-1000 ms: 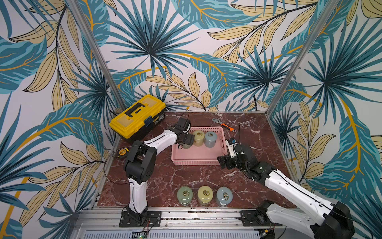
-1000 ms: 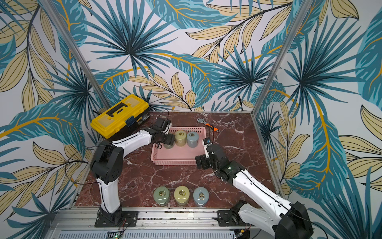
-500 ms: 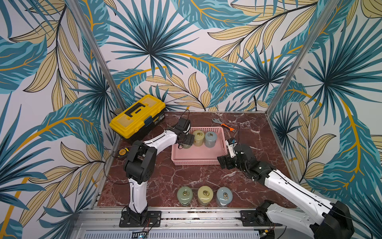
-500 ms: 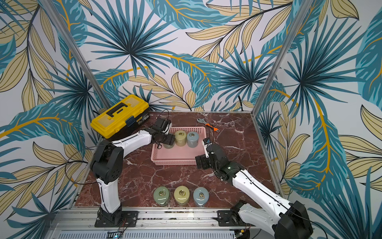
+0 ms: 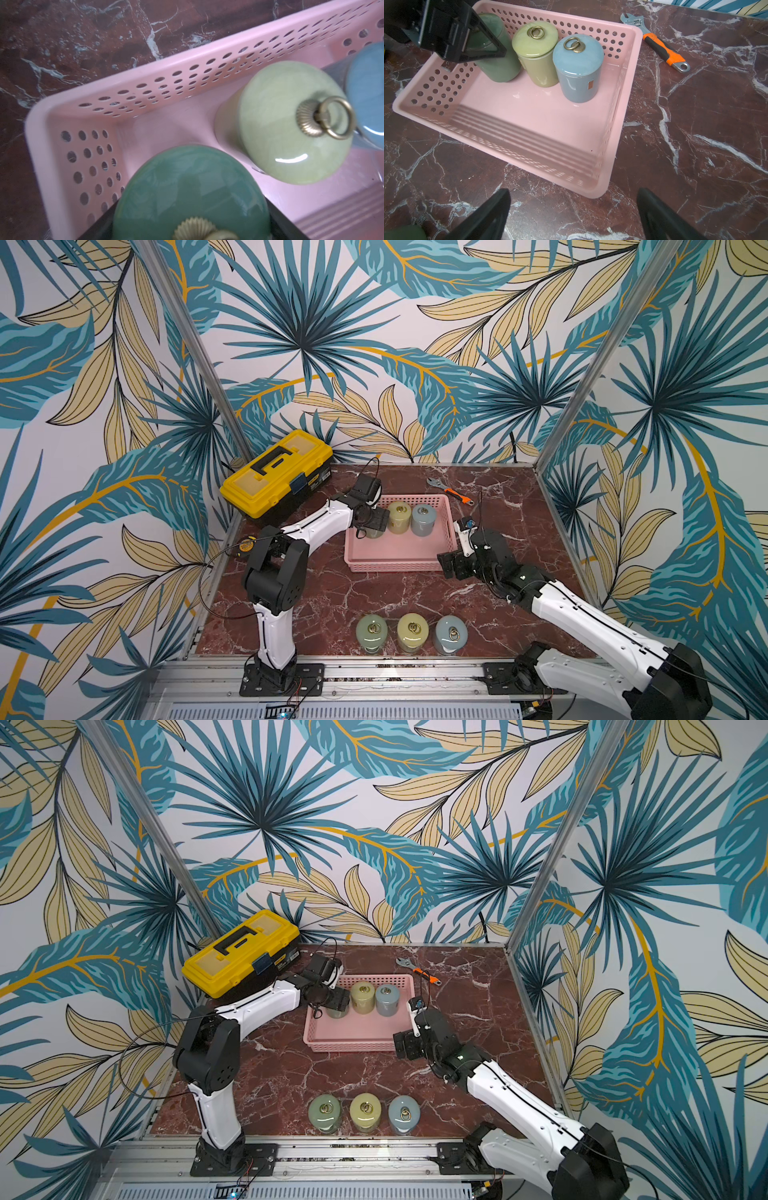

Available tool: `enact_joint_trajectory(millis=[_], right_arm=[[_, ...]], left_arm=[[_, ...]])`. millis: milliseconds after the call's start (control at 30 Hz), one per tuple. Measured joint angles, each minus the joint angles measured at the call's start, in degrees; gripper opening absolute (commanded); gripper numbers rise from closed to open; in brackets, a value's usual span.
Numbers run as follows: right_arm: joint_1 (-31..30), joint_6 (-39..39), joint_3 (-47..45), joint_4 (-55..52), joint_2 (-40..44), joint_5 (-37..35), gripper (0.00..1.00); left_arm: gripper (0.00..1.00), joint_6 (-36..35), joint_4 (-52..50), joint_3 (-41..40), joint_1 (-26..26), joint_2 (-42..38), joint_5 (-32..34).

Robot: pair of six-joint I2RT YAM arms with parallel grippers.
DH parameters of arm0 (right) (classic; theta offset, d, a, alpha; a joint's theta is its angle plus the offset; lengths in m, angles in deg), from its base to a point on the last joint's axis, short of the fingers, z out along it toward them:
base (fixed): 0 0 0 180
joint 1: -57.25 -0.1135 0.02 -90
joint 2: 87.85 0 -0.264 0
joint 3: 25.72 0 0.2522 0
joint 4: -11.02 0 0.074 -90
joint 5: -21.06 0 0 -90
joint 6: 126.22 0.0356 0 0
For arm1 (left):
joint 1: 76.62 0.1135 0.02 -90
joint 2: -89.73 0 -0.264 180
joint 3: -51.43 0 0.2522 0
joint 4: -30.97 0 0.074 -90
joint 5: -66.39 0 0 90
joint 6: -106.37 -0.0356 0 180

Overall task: Take the tea canister out of the basket
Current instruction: Pick up the tea canister from the basket.

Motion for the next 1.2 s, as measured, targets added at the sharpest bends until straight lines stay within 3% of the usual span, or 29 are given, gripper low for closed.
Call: enact_joint_trajectory(millis=[633, 1200], right_arm=[[0.0, 0.0, -0.4, 0.6, 0.2, -1.7, 0.99], [0.0, 0.0, -3.0, 2.5, 2.9, -4.0, 0.99]], left_arm=[[0.46, 0.4, -2.9, -0.9, -0.8, -10.7, 0.3], [0.45, 1.2, -5.9, -12.5, -5.1, -28.4, -0.2]])
